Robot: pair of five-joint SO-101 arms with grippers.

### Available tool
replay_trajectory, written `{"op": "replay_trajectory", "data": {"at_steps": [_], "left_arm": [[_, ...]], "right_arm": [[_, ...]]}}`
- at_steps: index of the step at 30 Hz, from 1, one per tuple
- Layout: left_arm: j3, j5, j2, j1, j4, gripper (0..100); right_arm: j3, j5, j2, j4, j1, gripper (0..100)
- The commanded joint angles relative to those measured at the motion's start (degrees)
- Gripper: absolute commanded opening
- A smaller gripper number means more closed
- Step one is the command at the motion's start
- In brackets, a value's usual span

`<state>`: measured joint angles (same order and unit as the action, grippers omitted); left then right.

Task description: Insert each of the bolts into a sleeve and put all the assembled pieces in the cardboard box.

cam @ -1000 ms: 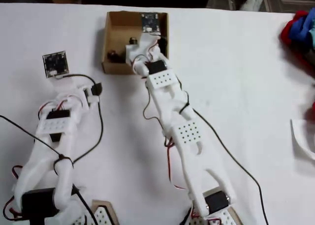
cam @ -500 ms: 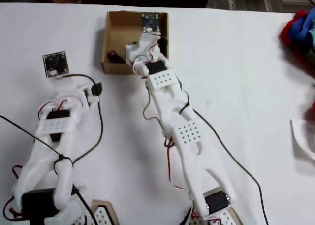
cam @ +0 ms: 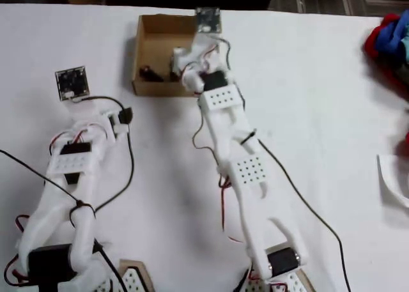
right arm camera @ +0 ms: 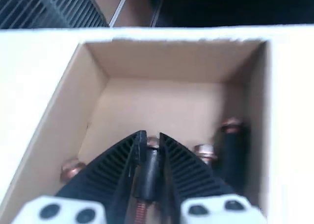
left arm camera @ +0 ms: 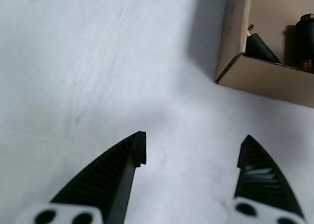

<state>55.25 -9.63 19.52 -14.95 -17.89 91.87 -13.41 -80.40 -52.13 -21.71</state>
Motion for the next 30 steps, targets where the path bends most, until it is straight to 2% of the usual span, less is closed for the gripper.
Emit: {"op": "replay_trajectory", "data": {"at_steps": [1, 8, 10, 13, 17, 20, 25, 30], "left_arm": [[-0.3, -0.1, 0.3, 0.6, 1.0, 31], [-2.7, -0.1, 0.9, 0.4, -0.7, 31], [-5.8, 0.9, 2.6, 0.4, -5.6, 31], [-11.5, 8.3, 9.6, 1.2, -19.0, 31], [-15.3, 17.8, 22.2, 3.9, -34.7, 31], [-14.9, 20.9, 31.6, 4.7, -42.9, 31], [-9.9, 18.5, 48.6, 4.5, -52.8, 31], [1.5, 13.8, 68.0, 4.7, -54.3, 31]], "right_arm": [[3.4, 0.0, 5.3, -8.6, 2.5, 2.0], [3.7, 0.3, 21.4, -32.6, 7.5, 2.1], [3.7, 0.4, 26.2, -39.9, 7.3, 2.2], [3.4, 0.4, 32.4, -49.4, 5.9, 2.0], [3.7, 0.4, 39.0, -49.5, 6.4, 2.0], [2.5, 0.3, 46.4, -49.5, 5.3, 2.0], [-8.4, 0.3, 63.2, -49.5, 4.7, 2.0], [-38.9, 0.3, 86.5, -49.5, 5.1, 2.0]]}}
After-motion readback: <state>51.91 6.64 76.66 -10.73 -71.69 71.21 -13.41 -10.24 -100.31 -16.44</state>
